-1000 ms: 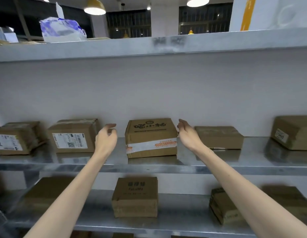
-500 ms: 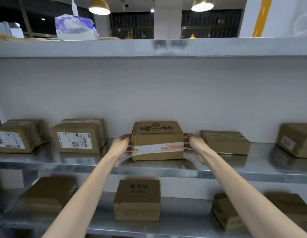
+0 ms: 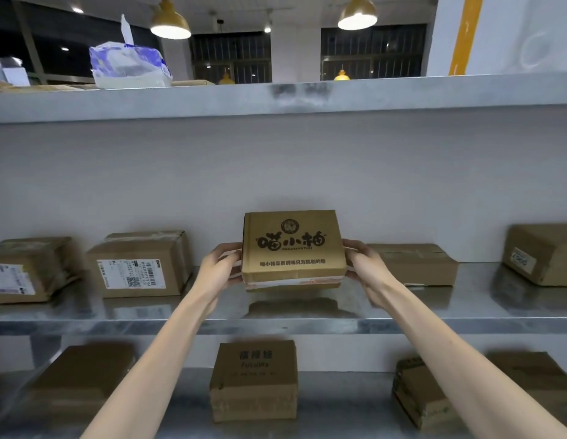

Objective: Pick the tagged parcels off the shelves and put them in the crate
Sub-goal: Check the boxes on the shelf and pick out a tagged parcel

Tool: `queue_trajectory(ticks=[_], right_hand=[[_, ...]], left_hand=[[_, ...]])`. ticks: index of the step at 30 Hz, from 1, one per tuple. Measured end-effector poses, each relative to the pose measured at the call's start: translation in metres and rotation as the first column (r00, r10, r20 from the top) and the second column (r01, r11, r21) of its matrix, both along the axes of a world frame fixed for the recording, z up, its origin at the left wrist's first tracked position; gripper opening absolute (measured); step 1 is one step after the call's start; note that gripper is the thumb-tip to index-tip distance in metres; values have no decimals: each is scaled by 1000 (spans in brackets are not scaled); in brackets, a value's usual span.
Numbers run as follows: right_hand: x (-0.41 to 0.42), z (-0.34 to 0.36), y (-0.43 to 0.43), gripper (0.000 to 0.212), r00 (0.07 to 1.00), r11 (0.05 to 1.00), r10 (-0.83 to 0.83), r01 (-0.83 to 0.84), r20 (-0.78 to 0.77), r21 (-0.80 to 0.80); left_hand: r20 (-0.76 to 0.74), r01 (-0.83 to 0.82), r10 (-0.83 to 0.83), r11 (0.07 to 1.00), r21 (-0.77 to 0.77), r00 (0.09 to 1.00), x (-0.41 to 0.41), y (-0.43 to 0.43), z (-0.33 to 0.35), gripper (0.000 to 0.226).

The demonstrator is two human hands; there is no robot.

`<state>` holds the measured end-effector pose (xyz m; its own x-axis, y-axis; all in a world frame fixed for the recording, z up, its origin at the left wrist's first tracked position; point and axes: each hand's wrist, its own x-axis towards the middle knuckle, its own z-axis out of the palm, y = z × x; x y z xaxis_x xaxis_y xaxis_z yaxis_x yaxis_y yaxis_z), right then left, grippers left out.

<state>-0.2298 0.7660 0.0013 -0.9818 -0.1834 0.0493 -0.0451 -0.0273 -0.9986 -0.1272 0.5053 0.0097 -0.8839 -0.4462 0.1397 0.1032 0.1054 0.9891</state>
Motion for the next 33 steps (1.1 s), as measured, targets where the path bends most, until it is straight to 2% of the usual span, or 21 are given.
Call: queue_trajectory(ticks=[5,12,21,30,33], right_hand=[[5,-1,-2,22,999,999,-32,30,-43,-46],[6,-5,-7,29,995,1000,-31,31,-95,-7],[2,5,-10,37,991,999,-45,43,-128,-18],[-2,7,-11,19,986,989,-93,75,-139,-127],[-2,5,-12,25,987,987,-92,73,-130,-142]], left_hand=[[-22,-35,35,999,5,999,-6,2,-2,24],[6,-13,13,1000,-21,1000,-10,4,-7,33],[-2,2,-2,1000,-23,1000,-11,-4,0,29],[-38,9,-8,999,32,999,-13,-7,8,21],[-37,5,-4,1000,21,999,-13,-8,9,22]])
